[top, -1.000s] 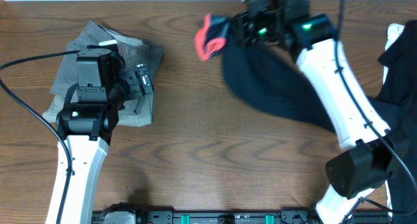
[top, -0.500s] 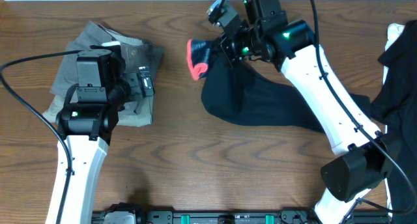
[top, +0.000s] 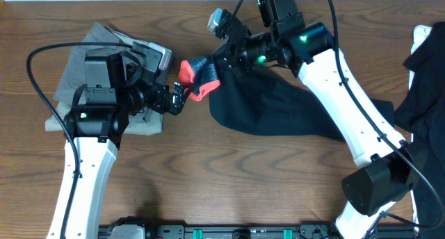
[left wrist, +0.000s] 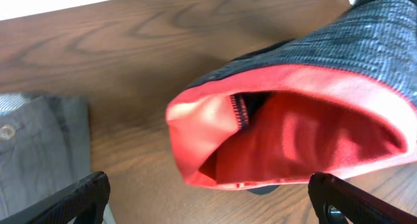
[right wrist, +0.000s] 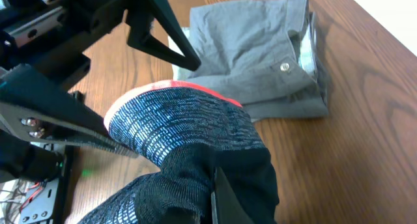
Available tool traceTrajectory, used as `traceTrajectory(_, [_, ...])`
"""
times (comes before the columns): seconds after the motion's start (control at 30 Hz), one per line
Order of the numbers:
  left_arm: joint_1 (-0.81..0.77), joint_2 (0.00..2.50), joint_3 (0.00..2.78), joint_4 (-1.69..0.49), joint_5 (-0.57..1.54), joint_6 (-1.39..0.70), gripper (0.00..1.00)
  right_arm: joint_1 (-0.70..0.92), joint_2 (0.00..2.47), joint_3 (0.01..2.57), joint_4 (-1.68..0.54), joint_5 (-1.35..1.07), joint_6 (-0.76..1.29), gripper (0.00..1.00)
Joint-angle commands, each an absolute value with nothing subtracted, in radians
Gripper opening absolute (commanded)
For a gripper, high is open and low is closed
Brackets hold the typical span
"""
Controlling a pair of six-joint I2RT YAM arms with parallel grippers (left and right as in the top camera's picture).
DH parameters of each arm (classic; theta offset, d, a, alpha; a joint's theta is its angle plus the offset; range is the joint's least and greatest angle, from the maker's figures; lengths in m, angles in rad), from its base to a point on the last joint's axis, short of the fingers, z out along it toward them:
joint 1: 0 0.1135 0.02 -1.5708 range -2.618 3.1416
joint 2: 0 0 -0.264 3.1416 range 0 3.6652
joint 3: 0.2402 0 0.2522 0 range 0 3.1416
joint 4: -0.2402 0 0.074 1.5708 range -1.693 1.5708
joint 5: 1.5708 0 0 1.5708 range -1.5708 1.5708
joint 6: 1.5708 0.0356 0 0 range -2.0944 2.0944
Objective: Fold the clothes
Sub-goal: 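Drag the black pants left, passing the waistband toward the left gripper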
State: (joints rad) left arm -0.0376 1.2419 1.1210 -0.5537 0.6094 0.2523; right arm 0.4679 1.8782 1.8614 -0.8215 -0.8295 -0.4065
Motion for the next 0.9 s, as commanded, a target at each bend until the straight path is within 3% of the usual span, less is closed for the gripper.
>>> traceTrajectory(0.0, [-0.041,1.242,1.136,-0.546,0.665,0.311,0.98,0.473,1.876,1.856,-0.8,-0.838,-0.398,0.02])
traceTrajectory(0.1, [-0.041,1.242,1.136,-0.546,0.662,0.31,0.98,0.475,1.88,1.856,-0.788,-0.725,-0.352,0.01])
traceTrajectory(0.43, [-0.041,1.242,1.136,-0.548,0.662,0.31,0.98,0.479,2.01,1.856,-0.652,-0.712,-0.298,0.01])
traceTrajectory(0.73, [-0.041,1.242,1.136,-0.576,0.662,0.31,0.98,0.482,2.099,1.856,-0.659,-0.817,-0.297,0.01])
traceTrajectory(0.87, [-0.041,1.242,1.136,-0.575,0.662,0.31,0.98,0.487,2.114,1.856,-0.737,-0.984,-0.364,0.01])
